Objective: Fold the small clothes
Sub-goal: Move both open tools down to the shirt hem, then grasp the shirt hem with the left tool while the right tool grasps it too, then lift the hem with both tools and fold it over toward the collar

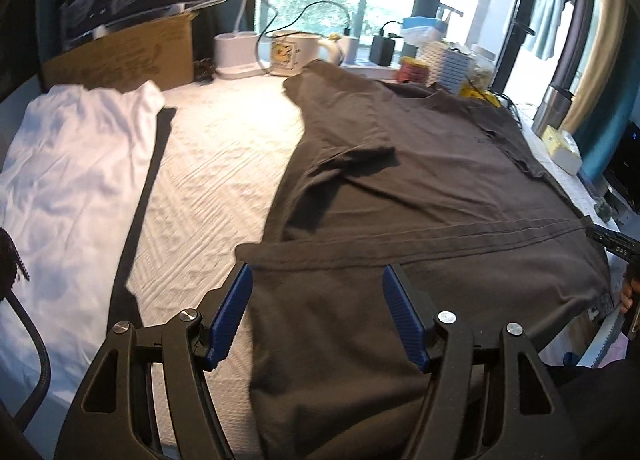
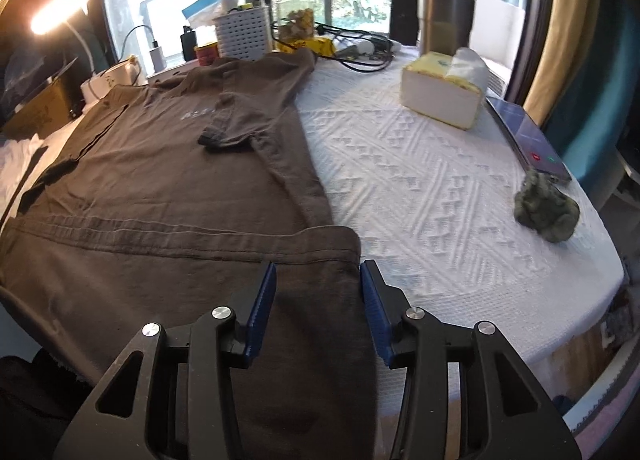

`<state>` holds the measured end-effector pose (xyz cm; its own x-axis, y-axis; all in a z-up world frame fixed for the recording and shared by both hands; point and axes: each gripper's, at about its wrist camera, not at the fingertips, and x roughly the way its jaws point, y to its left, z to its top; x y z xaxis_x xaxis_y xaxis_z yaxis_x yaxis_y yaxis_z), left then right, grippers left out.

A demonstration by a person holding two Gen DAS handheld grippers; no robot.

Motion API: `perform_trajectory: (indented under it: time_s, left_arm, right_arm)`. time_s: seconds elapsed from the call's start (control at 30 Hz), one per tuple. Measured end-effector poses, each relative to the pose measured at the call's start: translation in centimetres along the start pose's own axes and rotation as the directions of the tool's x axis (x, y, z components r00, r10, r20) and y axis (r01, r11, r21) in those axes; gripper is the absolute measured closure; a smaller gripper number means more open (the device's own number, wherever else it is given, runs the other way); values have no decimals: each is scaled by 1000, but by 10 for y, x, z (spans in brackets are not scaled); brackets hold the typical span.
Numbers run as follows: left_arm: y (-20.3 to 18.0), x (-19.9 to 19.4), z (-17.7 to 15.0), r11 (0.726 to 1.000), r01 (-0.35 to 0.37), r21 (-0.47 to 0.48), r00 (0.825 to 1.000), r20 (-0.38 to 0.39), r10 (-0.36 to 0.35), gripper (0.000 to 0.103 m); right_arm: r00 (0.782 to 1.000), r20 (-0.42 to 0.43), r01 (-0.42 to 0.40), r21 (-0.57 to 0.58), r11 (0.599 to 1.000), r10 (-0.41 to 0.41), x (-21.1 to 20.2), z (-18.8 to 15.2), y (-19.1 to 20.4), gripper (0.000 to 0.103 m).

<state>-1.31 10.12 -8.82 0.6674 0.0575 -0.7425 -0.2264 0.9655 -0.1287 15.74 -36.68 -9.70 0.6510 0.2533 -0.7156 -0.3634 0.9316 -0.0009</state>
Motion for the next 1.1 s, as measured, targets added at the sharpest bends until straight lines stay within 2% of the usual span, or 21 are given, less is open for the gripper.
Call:
perform_trajectory:
  time_s: [0.03,0.07,0.17,0.27,0.3,0.33,0.37,0.4,0.43,0.47,0.63,0.93,1.1]
  left_arm:
    - [2,1,-2,1000,-3,-5,1000,-6,2,36]
    - [4,3,-3,1000,-10,-10,1000,-11,10,36]
    - [10,9,-5,999,-23,-30,1000,-21,23,36]
    - [11,14,-6,1000,2,-25,1000,-15,-2,38]
    - [10,16,-7,1000,1,-15,1000,-18,-2,45]
    - [8,17,-7,1000,0,-5,1000,-21,0,65]
    - [5,17,-8,1000,-9,8,1000,-24,9,76]
    - [3,15,-8,1000,-19,22,1000,-11,20,83]
    - [2,12,-8,999,-22,28,1000,0,22,98]
    - [1,8,-7,999,-20,29,1000,14,20,102]
    - [-2,-18,0,998,-46,38,994,104,42,102]
    - [-8,-34,12,998,-45,40,986,161,38,102]
    - [-7,-48,22,997,-66,28,974,217,58,102]
  right_arm:
    - [1000,0,8,-8,1000,-8,0,0,1,84]
    - [1000,4,23,-13,1000,-23,-2,0,1,90]
    - [999,32,18,-12,1000,-17,-9,1,-1,93]
    - [998,59,29,-36,999,-27,-18,3,3,94]
    - [997,68,33,-41,999,-30,-20,4,4,94]
    - [996,79,38,-46,998,-34,-23,5,6,95]
    - [995,93,40,-50,998,-36,-27,7,7,95]
    - [994,106,41,-54,998,-35,-30,9,8,95]
    - [992,119,41,-58,997,-34,-35,10,10,95]
    - [991,127,42,-61,997,-34,-37,12,10,95]
    - [986,166,44,-65,997,-32,-50,18,11,96]
    - [977,211,50,-59,997,-37,-67,25,9,96]
    - [971,238,52,-56,997,-37,-74,31,8,96]
